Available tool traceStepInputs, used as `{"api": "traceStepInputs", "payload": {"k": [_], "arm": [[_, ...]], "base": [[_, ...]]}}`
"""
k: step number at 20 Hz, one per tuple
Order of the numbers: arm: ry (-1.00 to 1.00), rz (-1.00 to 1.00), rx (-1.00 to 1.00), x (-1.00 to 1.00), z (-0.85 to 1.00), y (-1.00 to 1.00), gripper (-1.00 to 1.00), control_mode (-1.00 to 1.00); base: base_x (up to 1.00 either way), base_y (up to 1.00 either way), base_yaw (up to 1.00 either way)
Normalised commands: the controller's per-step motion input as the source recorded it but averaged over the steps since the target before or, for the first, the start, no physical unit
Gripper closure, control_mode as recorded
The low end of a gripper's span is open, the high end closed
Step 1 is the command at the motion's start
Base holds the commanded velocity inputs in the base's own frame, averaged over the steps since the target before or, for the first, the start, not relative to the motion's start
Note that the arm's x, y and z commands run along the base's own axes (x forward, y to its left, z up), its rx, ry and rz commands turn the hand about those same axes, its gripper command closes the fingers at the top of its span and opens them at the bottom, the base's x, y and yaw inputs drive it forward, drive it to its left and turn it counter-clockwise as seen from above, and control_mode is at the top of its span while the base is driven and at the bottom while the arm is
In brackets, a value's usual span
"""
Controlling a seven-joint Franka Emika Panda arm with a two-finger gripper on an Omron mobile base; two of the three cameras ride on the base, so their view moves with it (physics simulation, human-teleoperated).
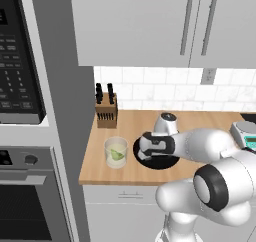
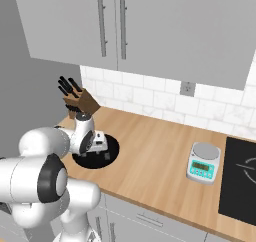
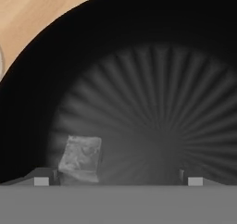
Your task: Grab a lemon wedge from the fridge and one ice cube from the ice bowl, and put them in the glass of lemonade.
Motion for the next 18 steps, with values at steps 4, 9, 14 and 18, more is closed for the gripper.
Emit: {"api": "traceStepInputs", "payload": {"k": [4,9,14,18], "arm": [[0.00,0.00,0.01,0.26,0.00,0.00,-1.00,-1.00],[0.00,0.00,0.00,0.10,-0.11,0.00,-1.00,-1.00],[-0.01,0.00,0.00,0.00,-0.11,-0.02,-1.00,-1.00],[-0.08,0.00,0.00,0.00,-0.01,-0.21,-1.00,-1.00]], "base": [[0.00,0.00,0.00],[0.00,0.00,0.00],[0.00,0.00,0.00],[0.00,0.00,0.00]]}}
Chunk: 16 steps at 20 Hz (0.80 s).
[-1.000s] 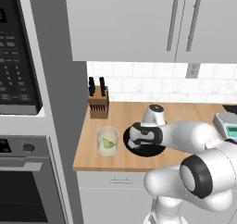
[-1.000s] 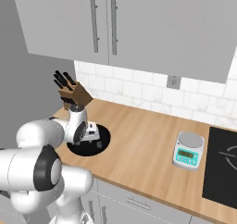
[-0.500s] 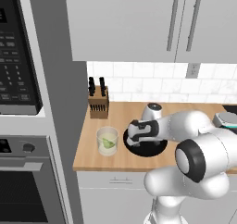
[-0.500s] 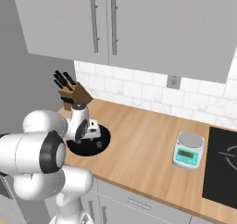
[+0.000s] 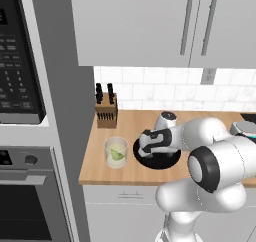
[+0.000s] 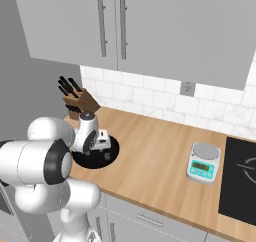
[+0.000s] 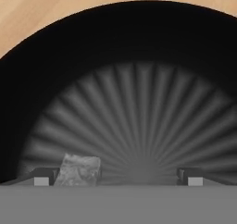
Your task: Grab a lemon wedge from the fridge and one ice cube from the ice bowl, and put them in the glass of lemonade.
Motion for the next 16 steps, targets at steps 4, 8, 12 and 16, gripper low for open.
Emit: {"api": "traceStepInputs", "payload": {"k": [4,8,12,16], "arm": [[-0.10,0.00,0.00,0.00,0.00,-0.27,-1.00,-1.00],[-0.04,0.00,0.00,0.00,0.11,-0.02,-1.00,-1.00],[0.00,0.00,0.00,0.01,0.27,0.22,-1.00,-1.00],[0.00,0.00,0.00,0.00,0.01,0.08,-1.00,-1.00]], "base": [[0.00,0.00,0.00],[0.00,0.00,0.00],[0.00,0.00,0.00],[0.00,0.00,0.00]]}}
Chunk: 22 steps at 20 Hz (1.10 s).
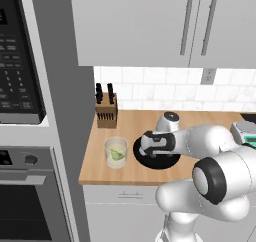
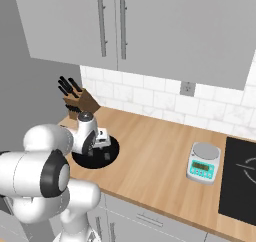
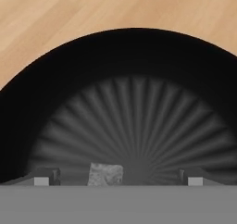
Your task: Grab a lemon wedge from the fridge and one ice cube from the ice bowl, and put them in the glass of lemonade.
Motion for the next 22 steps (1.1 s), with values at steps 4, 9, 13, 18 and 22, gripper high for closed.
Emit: {"api": "traceStepInputs", "payload": {"k": [4,9,13,18,22], "arm": [[0.02,-0.05,0.00,0.06,-0.06,-0.14,-1.00,-1.00],[0.00,-0.10,0.00,0.13,-0.08,-0.07,-1.00,-1.00],[0.00,-0.08,0.00,0.09,-0.05,-0.01,-1.00,-1.00],[0.01,-0.02,0.00,-0.07,0.00,0.00,-1.00,-1.00],[0.00,0.00,0.00,-0.15,0.00,0.00,-1.00,-1.00]], "base": [[0.00,0.00,0.00],[0.00,0.00,0.00],[0.00,0.00,0.00],[0.00,0.00,0.00],[0.00,0.00,0.00]]}}
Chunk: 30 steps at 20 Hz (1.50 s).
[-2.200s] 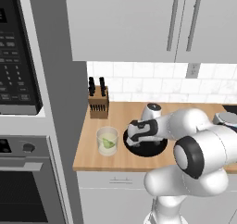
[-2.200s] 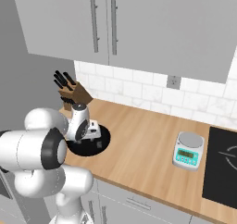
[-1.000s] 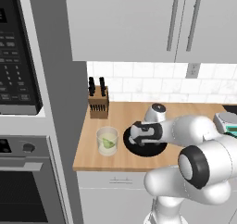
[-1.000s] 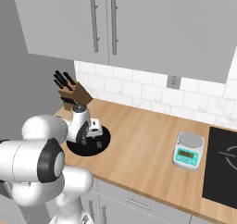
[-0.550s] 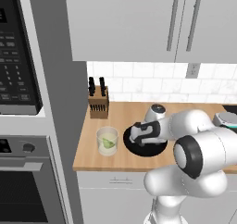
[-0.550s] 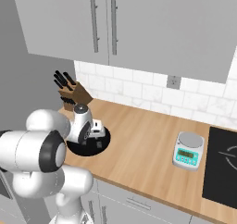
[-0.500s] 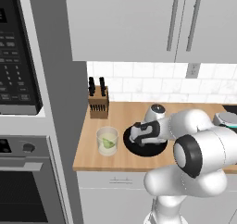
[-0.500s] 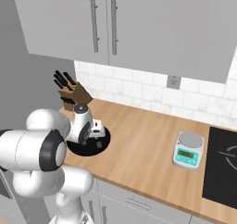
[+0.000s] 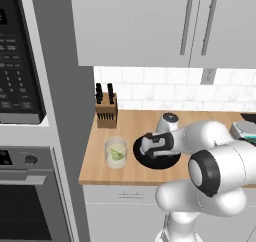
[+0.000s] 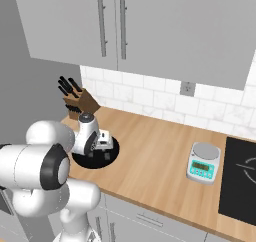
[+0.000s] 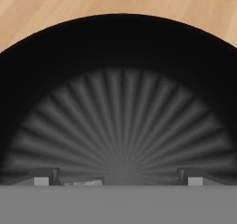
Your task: Grab a lemon wedge from the fridge and one ice cube from the ice bowl, and put them in the glass of lemonade.
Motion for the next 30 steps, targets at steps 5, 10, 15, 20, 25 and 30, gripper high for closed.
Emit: {"api": "traceStepInputs", "payload": {"k": [5,10,15,20,25,30], "arm": [[0.00,0.00,0.00,-0.07,0.00,0.00,-1.00,-1.00],[-0.01,0.00,0.00,0.00,-0.01,0.00,-1.00,-1.00],[0.01,0.00,0.00,0.00,-0.43,0.00,-1.00,-1.00],[0.02,0.00,0.00,-0.08,-0.16,0.00,-1.00,-1.00],[0.00,0.00,0.00,-0.12,0.00,0.00,-1.00,-1.00],[0.00,0.00,0.00,0.00,-0.03,0.00,-1.00,-1.00]], "base": [[0.00,0.00,0.00],[0.00,0.00,0.00],[0.00,0.00,0.00],[0.00,0.00,0.00],[0.00,0.00,0.00],[0.00,0.00,0.00]]}}
